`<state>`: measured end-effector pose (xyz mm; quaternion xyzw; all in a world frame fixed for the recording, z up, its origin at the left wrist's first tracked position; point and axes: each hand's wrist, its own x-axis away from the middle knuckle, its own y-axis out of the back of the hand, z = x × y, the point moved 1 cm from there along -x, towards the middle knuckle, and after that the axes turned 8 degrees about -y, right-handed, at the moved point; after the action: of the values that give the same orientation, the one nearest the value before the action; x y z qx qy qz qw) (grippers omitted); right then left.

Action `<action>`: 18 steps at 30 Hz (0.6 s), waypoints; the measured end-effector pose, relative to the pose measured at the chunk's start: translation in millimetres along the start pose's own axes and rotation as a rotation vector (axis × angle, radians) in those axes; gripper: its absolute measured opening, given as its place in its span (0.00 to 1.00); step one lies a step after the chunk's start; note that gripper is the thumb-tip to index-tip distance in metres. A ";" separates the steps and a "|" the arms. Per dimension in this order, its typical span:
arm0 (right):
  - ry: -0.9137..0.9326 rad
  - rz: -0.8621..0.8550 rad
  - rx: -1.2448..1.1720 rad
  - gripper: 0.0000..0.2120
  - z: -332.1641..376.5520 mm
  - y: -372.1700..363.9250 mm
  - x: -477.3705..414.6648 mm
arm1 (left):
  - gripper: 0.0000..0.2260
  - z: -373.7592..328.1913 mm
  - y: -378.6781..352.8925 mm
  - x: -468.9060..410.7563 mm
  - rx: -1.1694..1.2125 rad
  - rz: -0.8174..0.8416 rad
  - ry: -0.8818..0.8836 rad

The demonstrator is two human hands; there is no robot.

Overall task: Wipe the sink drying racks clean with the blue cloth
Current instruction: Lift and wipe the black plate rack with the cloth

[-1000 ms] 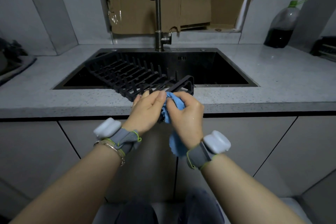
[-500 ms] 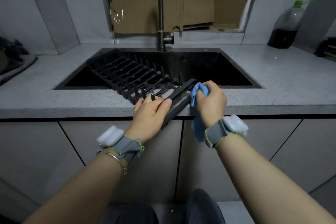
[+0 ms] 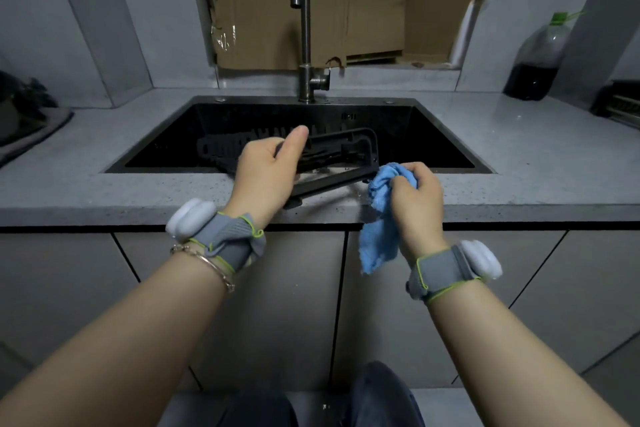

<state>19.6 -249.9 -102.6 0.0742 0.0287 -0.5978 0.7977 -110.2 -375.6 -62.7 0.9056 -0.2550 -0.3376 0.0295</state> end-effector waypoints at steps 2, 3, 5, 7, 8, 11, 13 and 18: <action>-0.142 0.066 -0.232 0.09 7.6 -3.8 5.8 | 0.25 -5.6 0.3 -1.6 0.062 -0.019 0.036; -0.224 0.104 -0.339 0.09 11.7 -4.4 8.4 | 0.25 -10.3 -0.2 -0.8 0.090 -0.035 0.048; -0.321 0.143 -0.435 0.10 15.1 -5.7 9.6 | 0.24 -16.3 -0.7 1.9 0.114 -0.071 0.049; -0.340 0.131 -0.419 0.12 13.4 -8.0 7.9 | 0.23 -19.9 -2.2 3.9 0.117 -0.094 0.045; -0.348 0.113 -0.421 0.12 12.6 -9.6 8.6 | 0.23 -20.7 -3.0 4.6 0.111 -0.106 0.039; -0.383 0.044 -0.483 0.12 10.4 -16.4 14.3 | 0.22 -21.9 -7.4 4.9 0.105 -0.136 0.036; -0.441 0.023 -0.582 0.08 12.4 -20.3 20.3 | 0.22 -23.4 -9.8 5.7 0.124 -0.134 0.038; -0.563 0.043 -0.727 0.08 23.1 -24.2 31.6 | 0.26 -25.2 -10.5 9.2 0.119 -0.116 0.057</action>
<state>4.4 -290.1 -86.1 -0.3751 0.0174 -0.5290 0.7610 -83.8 -373.9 -51.2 0.9282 -0.2209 -0.2972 -0.0368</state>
